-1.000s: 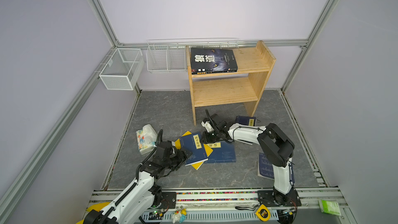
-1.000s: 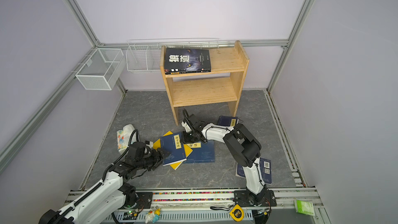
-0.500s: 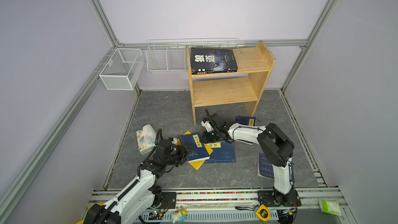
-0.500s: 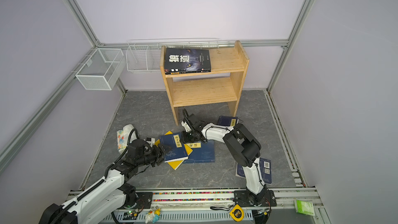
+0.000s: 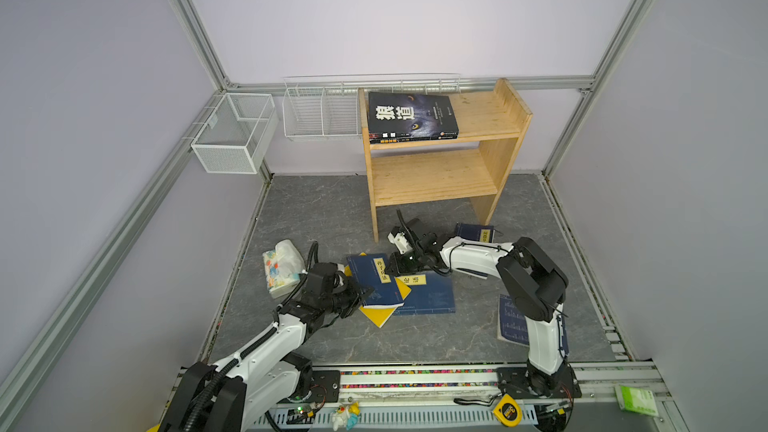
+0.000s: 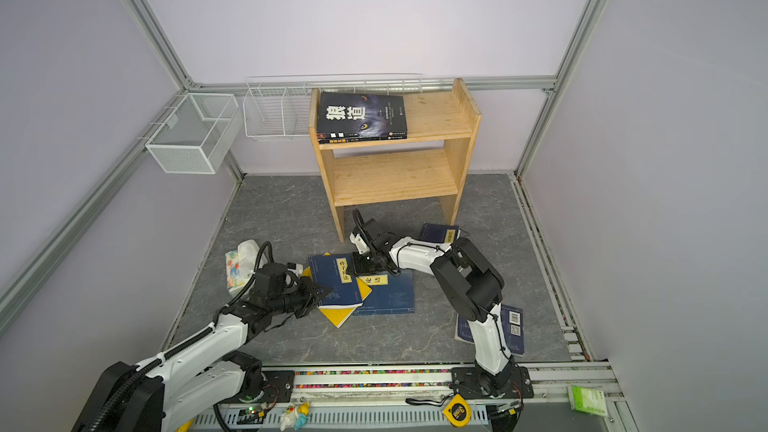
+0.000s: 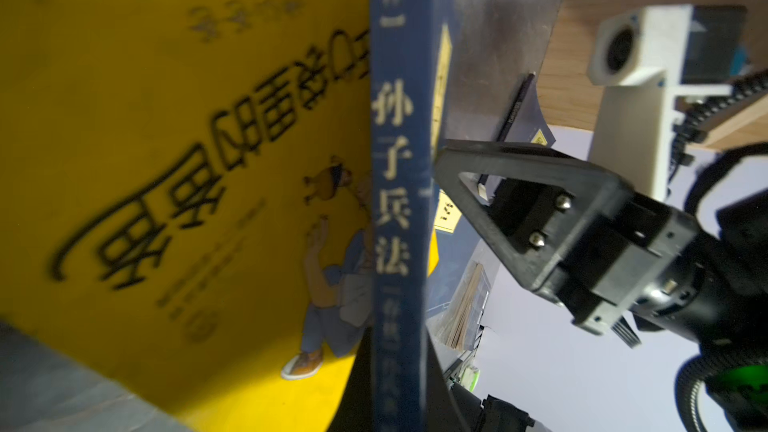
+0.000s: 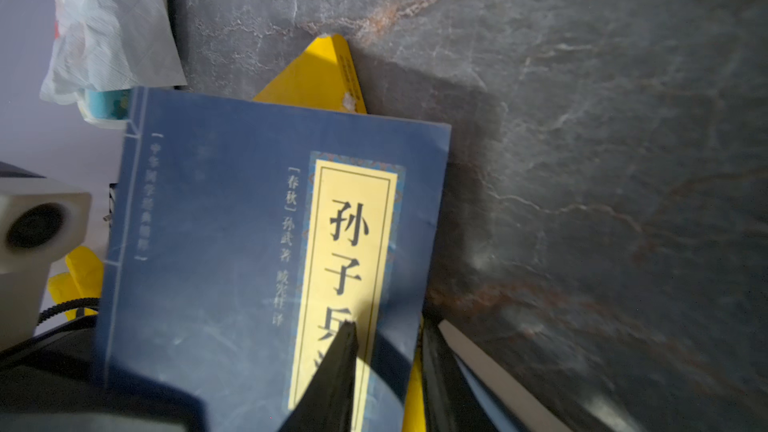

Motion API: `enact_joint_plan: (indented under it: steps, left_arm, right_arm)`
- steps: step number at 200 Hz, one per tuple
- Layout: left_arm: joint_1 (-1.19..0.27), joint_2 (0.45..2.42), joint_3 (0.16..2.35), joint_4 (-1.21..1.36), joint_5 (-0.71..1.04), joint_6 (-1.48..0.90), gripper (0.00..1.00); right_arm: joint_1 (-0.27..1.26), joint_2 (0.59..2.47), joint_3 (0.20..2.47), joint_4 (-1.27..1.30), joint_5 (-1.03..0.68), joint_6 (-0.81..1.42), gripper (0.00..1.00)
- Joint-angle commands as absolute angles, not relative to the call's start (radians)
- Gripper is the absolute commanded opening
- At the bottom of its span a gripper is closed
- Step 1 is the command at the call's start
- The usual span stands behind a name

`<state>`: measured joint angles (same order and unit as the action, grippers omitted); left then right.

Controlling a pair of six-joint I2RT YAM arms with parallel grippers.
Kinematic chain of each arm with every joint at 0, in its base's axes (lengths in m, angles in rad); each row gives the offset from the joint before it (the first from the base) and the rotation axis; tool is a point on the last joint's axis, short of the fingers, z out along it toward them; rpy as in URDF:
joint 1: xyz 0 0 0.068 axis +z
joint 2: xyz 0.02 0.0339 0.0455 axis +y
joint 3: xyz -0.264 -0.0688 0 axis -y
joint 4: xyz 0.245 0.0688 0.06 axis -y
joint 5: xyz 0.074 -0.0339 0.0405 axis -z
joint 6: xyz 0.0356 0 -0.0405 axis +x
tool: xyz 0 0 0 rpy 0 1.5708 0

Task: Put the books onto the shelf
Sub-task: 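Lift the blue book upright off the floor with both grippers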

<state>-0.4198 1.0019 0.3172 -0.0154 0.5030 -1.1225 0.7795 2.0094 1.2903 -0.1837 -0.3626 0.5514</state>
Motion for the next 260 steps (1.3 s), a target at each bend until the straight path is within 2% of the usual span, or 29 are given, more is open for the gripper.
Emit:
enact_joint_plan:
  steps: [1, 33, 61, 71, 85, 104, 124, 138, 148, 164, 182, 216, 233, 260]
  left_arm:
    - [-0.423, 0.935, 0.442, -0.103, 0.513, -0.997, 0.00]
    - [-0.423, 0.833, 0.631, -0.363, 0.534, -0.816, 0.00]
    - [-0.424, 0.810, 0.765, -0.478, 0.625, -0.736, 0.00]
    - [-0.425, 0.815, 0.797, -0.475, 0.658, -0.732, 0.00]
    - [-0.431, 0.828, 0.832, -0.446, 0.694, -0.733, 0.00]
    - [-0.459, 0.856, 0.887, -0.399, 0.690, -0.735, 0.00]
    - [-0.517, 0.898, 0.939, -0.336, 0.605, -0.738, 0.00]
    - [-0.548, 0.928, 0.934, -0.235, 0.500, -0.803, 0.00]
    - [-0.556, 0.959, 0.916, -0.119, 0.486, -0.854, 0.00]
    - [-0.579, 1.011, 0.906, 0.034, 0.433, -0.900, 0.00]
    - [-0.629, 1.059, 0.930, 0.087, 0.319, -0.899, 0.00]
    - [-0.668, 1.148, 0.943, 0.268, 0.182, -0.971, 0.00]
    - [-0.682, 1.195, 0.936, 0.374, 0.138, -1.008, 0.00]
    - [-0.711, 1.264, 0.950, 0.473, 0.109, -1.030, 0.00]
  right_arm:
    - [0.753, 1.936, 1.284, -0.219, -0.388, 0.522, 0.38]
    - [0.717, 1.787, 1.273, -0.239, -0.390, 0.501, 0.63]
    - [0.693, 1.641, 1.276, -0.284, -0.354, 0.471, 0.72]
    - [0.680, 1.587, 1.274, -0.305, -0.309, 0.468, 0.76]
    - [0.661, 1.512, 1.263, -0.338, -0.226, 0.464, 0.88]
    - [0.636, 1.407, 1.239, -0.394, -0.065, 0.460, 1.00]
    - [0.612, 1.283, 1.181, -0.399, 0.051, 0.486, 0.89]
    - [0.595, 1.198, 1.127, -0.377, 0.077, 0.515, 0.88]
    - [0.580, 1.146, 1.091, -0.354, 0.069, 0.543, 0.89]
    - [0.554, 1.076, 1.032, -0.307, 0.010, 0.588, 0.89]
    - [0.533, 1.030, 0.970, -0.246, -0.090, 0.673, 0.89]
    - [0.531, 1.045, 0.770, 0.145, -0.354, 0.929, 0.89]
    - [0.532, 1.061, 0.704, 0.298, -0.383, 1.016, 0.89]
    - [0.563, 1.052, 0.670, 0.385, -0.367, 1.036, 0.89]
